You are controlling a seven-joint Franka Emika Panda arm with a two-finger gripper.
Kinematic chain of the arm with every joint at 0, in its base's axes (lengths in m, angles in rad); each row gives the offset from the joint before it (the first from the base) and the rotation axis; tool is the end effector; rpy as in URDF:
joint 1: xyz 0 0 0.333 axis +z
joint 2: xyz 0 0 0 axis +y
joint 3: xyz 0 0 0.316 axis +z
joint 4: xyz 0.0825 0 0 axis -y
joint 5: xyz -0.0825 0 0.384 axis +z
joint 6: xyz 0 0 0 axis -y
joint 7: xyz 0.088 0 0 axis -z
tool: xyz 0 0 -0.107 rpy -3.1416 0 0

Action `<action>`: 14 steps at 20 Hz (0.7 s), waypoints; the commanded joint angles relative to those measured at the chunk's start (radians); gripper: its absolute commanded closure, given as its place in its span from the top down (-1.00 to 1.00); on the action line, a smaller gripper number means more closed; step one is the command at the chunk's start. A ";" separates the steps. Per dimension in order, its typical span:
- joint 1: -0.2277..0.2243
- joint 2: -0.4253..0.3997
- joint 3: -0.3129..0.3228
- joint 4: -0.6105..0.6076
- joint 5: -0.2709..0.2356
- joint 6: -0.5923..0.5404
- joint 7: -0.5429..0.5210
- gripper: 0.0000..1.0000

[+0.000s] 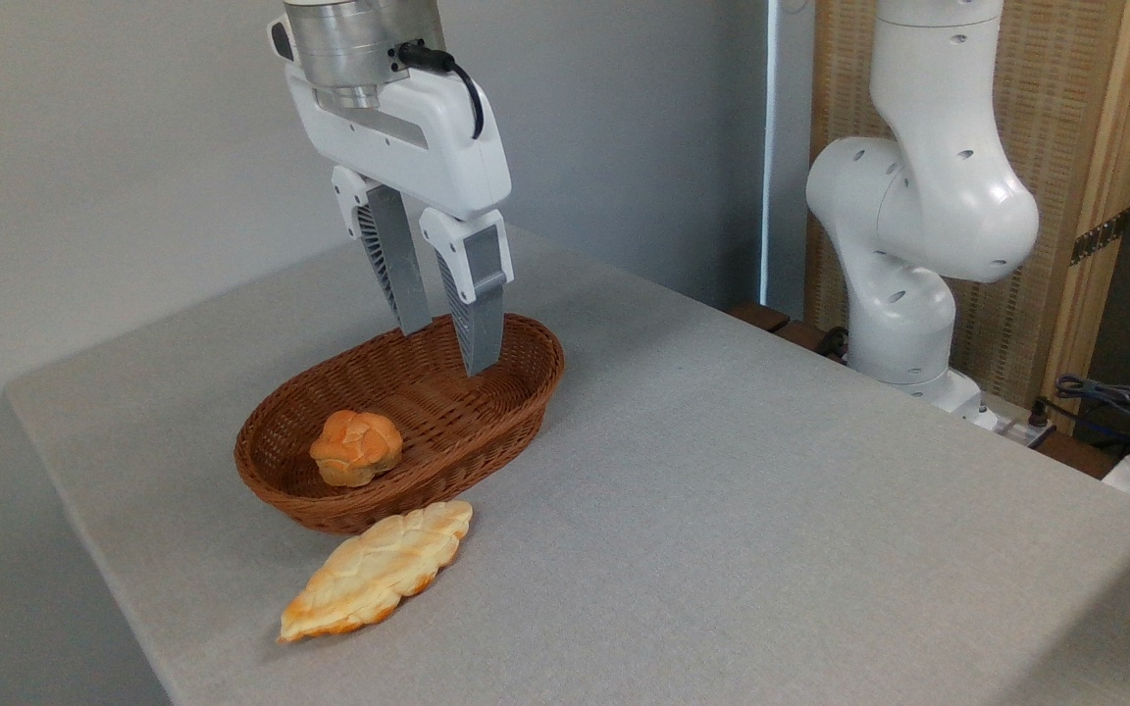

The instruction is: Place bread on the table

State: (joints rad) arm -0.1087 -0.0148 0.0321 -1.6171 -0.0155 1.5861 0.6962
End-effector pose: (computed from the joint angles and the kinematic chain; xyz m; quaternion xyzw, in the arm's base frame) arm 0.5488 -0.0436 0.6121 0.9263 -0.3767 -0.0053 0.0101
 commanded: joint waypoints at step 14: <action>-0.207 0.119 -0.086 -0.161 -0.060 0.406 -0.119 1.00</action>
State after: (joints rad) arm -0.2991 0.0948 -0.0505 -1.7448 -0.0664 1.9283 0.5879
